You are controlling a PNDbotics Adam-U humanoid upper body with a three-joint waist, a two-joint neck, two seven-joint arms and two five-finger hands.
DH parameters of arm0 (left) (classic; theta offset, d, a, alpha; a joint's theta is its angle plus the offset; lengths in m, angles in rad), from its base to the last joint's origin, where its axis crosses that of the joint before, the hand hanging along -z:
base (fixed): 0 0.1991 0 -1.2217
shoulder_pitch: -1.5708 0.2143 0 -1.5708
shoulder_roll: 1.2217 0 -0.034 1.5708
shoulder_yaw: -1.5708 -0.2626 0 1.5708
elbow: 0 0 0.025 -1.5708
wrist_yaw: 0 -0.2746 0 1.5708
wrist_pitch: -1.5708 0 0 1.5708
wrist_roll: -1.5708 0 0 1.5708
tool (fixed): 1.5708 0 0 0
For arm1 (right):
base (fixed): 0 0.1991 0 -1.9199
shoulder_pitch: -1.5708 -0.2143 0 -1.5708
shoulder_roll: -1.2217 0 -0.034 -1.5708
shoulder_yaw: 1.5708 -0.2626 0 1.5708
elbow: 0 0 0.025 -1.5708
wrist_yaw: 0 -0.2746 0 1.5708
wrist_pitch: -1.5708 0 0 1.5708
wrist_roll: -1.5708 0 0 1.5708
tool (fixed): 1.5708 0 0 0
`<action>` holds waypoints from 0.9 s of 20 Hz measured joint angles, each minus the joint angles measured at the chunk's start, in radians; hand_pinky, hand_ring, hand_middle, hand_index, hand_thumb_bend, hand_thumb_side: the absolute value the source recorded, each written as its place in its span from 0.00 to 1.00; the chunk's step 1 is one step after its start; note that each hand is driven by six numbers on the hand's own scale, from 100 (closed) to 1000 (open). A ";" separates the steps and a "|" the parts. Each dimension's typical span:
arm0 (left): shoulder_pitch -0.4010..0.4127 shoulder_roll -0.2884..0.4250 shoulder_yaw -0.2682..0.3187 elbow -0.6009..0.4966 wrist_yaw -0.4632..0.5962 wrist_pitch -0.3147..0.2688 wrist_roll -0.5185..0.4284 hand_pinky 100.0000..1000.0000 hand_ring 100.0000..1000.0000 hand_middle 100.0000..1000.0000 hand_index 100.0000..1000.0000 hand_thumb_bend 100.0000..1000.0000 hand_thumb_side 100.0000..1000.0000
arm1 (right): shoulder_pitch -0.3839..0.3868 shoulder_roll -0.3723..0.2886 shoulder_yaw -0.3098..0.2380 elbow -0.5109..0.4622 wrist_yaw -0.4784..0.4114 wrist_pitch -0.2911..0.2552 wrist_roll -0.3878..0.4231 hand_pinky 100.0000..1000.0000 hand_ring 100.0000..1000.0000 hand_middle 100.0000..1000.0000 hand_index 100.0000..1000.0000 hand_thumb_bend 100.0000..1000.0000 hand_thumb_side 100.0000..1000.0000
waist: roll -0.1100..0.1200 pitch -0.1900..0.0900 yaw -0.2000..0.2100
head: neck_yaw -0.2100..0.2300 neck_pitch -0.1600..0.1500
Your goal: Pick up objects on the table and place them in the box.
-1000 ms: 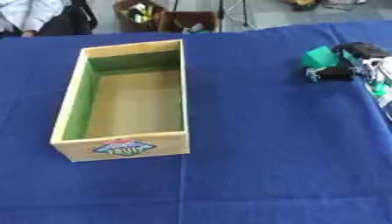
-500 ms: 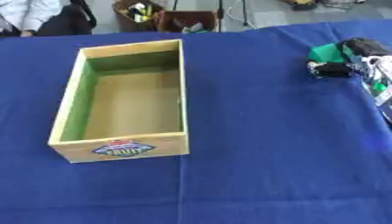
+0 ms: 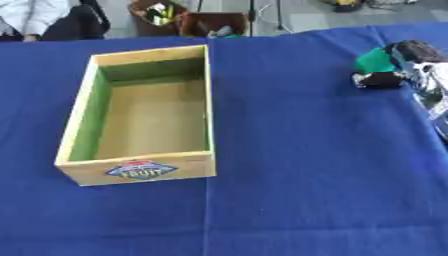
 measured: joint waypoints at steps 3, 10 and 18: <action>-0.001 0.000 0.000 0.000 0.000 0.000 0.000 0.58 0.71 0.80 0.85 0.00 1.00 | 0.000 0.000 0.005 -0.018 -0.012 0.006 -0.003 0.86 0.84 0.48 0.62 0.00 0.53 | -0.001 0.000 -0.005 | 0.002 0.000; -0.005 0.000 0.000 0.000 0.001 -0.001 -0.001 0.58 0.71 0.80 0.85 0.00 1.00 | 0.000 -0.001 0.007 -0.089 -0.050 0.030 -0.015 0.86 0.81 0.43 0.56 0.00 0.52 | -0.005 -0.009 -0.005 | 0.004 0.002; -0.006 0.000 0.000 0.000 0.001 -0.002 -0.002 0.58 0.71 0.80 0.85 0.00 1.00 | -0.007 -0.015 0.015 -0.212 -0.118 0.053 -0.018 0.86 0.80 0.41 0.54 0.00 0.48 | -0.011 -0.029 -0.009 | 0.008 0.005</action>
